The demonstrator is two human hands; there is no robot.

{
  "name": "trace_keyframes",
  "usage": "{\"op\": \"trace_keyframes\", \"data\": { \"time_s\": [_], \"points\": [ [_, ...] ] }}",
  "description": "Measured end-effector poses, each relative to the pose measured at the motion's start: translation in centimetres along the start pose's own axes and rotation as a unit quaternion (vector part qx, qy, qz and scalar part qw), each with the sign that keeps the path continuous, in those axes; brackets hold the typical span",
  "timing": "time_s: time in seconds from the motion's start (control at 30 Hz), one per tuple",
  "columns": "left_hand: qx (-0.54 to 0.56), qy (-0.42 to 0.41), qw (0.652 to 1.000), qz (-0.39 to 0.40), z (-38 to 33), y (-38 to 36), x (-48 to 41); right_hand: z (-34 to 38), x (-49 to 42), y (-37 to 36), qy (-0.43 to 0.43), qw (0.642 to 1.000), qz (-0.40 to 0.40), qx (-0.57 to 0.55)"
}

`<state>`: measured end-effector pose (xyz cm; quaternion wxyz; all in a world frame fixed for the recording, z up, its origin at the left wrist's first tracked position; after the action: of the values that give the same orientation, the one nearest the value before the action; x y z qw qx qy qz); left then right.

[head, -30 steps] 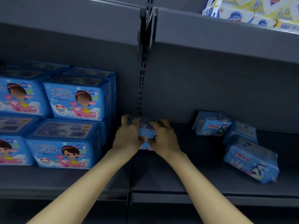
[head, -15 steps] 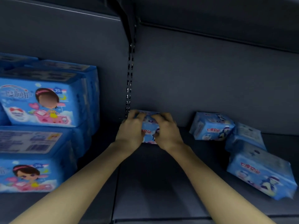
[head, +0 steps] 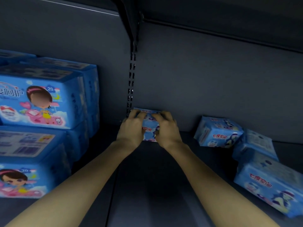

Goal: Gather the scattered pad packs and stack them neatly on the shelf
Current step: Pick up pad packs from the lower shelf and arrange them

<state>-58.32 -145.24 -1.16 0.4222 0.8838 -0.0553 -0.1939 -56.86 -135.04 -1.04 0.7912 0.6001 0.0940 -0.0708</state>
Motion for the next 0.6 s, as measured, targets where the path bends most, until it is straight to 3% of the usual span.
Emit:
{"op": "trace_keyframes", "data": {
  "time_s": [0.4,0.6],
  "points": [
    [-0.049,0.006,0.999,0.017,0.1,-0.5,0.0,0.1,0.4,-0.3,0.008,0.999,0.019,0.026],
    [-0.156,-0.003,0.988,-0.007,-2.5,0.7,0.5,-1.0,2.4,1.9,-0.033,0.999,0.024,0.026]
  ]
}}
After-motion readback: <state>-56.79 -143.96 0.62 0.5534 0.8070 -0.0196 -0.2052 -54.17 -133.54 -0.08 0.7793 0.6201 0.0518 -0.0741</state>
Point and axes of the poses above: each hand's wrist, its own x-axis away from the middle knuckle, its own y-axis out of the back of the hand, z = x × y, the point moved 8 cm from there along -x, towards the middle knuckle, and after that the axes turned 6 degrees about x, right-handed, at the moved point
